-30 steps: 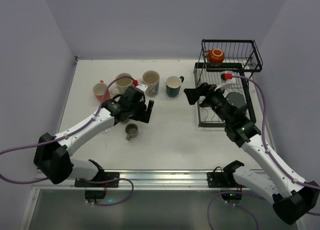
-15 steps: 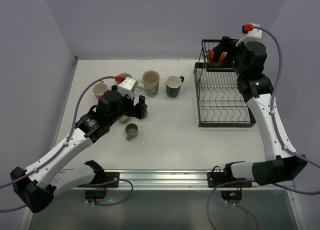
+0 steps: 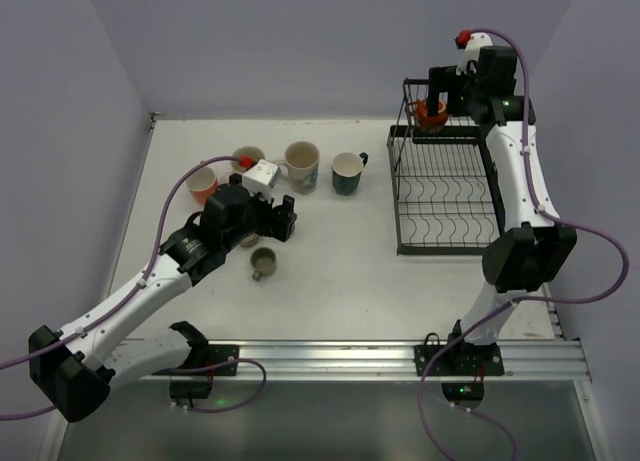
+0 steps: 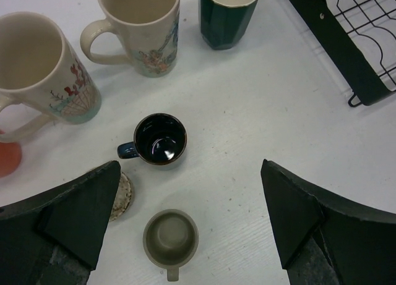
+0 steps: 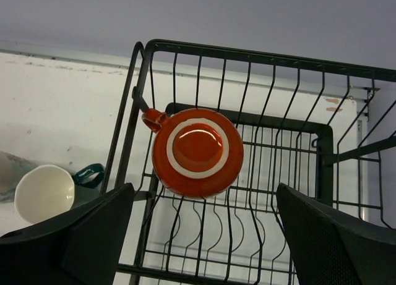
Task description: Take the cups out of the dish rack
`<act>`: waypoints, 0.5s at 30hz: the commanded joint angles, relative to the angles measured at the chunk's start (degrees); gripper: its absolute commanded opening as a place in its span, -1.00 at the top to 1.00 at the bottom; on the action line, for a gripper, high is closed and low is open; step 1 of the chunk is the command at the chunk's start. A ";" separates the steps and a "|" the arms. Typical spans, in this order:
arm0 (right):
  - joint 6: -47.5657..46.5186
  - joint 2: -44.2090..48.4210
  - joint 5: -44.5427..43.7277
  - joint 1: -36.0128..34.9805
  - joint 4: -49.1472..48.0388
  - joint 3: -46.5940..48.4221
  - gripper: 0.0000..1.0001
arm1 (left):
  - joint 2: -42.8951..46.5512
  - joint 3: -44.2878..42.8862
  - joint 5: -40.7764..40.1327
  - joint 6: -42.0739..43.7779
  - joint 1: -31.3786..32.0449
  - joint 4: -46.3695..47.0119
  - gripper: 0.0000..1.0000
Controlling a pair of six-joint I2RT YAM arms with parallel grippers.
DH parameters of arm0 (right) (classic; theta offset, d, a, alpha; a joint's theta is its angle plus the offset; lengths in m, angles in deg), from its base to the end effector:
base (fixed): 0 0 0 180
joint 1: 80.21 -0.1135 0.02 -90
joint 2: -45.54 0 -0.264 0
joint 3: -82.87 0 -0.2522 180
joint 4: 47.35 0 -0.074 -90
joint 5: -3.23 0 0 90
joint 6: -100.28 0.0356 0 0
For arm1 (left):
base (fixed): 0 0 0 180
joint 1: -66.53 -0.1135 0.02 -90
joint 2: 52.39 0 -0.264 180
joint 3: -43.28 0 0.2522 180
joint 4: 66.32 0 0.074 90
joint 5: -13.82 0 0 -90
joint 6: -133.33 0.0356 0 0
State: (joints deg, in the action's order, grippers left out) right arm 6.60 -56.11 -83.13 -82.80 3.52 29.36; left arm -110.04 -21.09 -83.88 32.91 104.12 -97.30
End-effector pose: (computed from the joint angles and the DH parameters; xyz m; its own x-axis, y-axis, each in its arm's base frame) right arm 0.4001 0.0204 0.4299 -0.4309 -0.0836 -0.8985 -0.1300 0.9911 -0.0299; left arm 0.1842 -0.1358 0.3211 -0.4120 0.0910 -0.9066 0.4405 0.8909 -0.1107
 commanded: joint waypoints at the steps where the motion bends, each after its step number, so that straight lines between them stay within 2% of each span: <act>1: -5.28 -2.85 6.11 1.18 5.17 4.25 -0.98 | -1.24 -0.37 -0.56 1.45 -0.14 2.80 -1.00; 9: -7.56 -12.60 8.31 1.54 8.95 12.16 -0.98 | -3.87 -0.72 -1.00 1.45 -1.81 2.62 -1.00; 15: -8.01 -14.89 6.29 1.54 9.21 13.31 -0.98 | -4.75 -0.89 -0.38 1.36 -2.51 2.80 -1.00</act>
State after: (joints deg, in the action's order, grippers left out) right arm 5.18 -70.80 -77.14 -81.31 7.19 39.53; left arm -114.43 -21.09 -83.90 33.48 102.11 -97.27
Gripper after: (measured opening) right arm 0.990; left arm 0.997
